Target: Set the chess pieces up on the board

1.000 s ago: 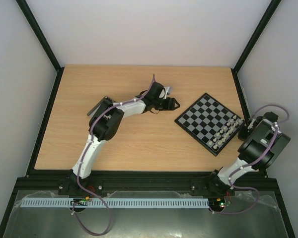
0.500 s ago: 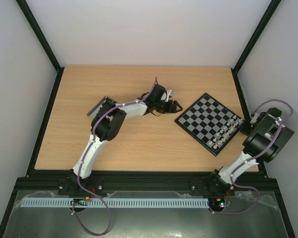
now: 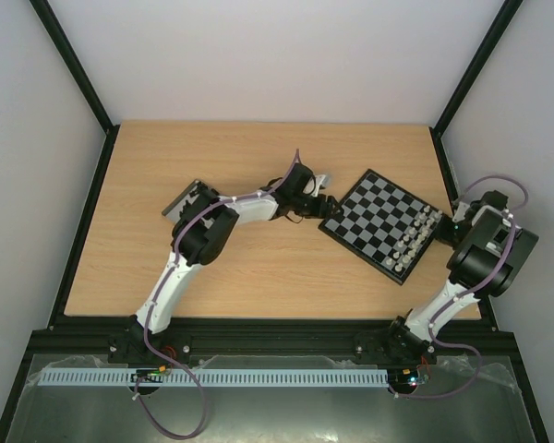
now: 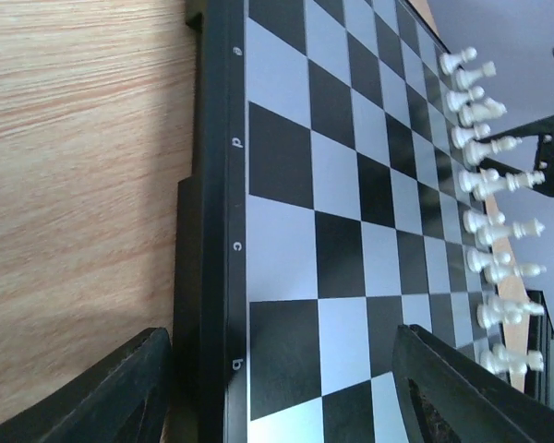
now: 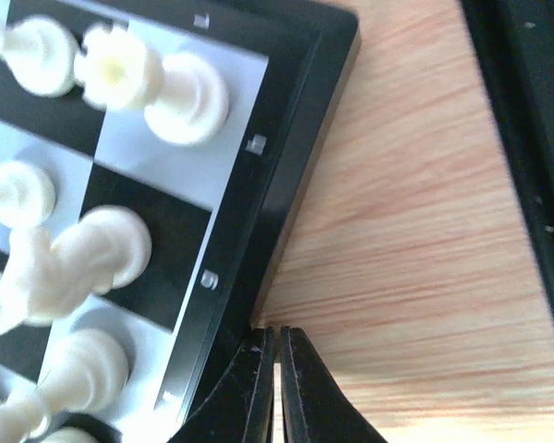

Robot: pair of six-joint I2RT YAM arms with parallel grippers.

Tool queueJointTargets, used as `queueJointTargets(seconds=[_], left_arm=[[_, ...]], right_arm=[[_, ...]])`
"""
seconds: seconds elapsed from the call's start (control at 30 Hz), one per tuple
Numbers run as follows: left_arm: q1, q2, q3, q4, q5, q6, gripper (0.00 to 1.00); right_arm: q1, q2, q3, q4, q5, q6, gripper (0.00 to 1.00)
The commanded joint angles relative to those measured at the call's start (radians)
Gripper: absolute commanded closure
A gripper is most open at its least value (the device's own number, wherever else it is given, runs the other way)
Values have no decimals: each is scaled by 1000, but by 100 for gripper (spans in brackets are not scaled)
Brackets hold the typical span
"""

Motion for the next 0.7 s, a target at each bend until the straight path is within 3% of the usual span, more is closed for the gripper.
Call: queueJointTargets(seconds=[0.0, 0.37, 0.67], left_arm=[[-2, -68, -86, 37, 9, 0, 33], [-1, -286, -431, 201, -55, -39, 33], [-1, -406, -603, 171, -114, 17, 33]], right_arm=[[64, 55, -5, -87, -14, 14, 93], [220, 51, 24, -107, 19, 38, 95], [329, 26, 16, -131, -3, 26, 96]])
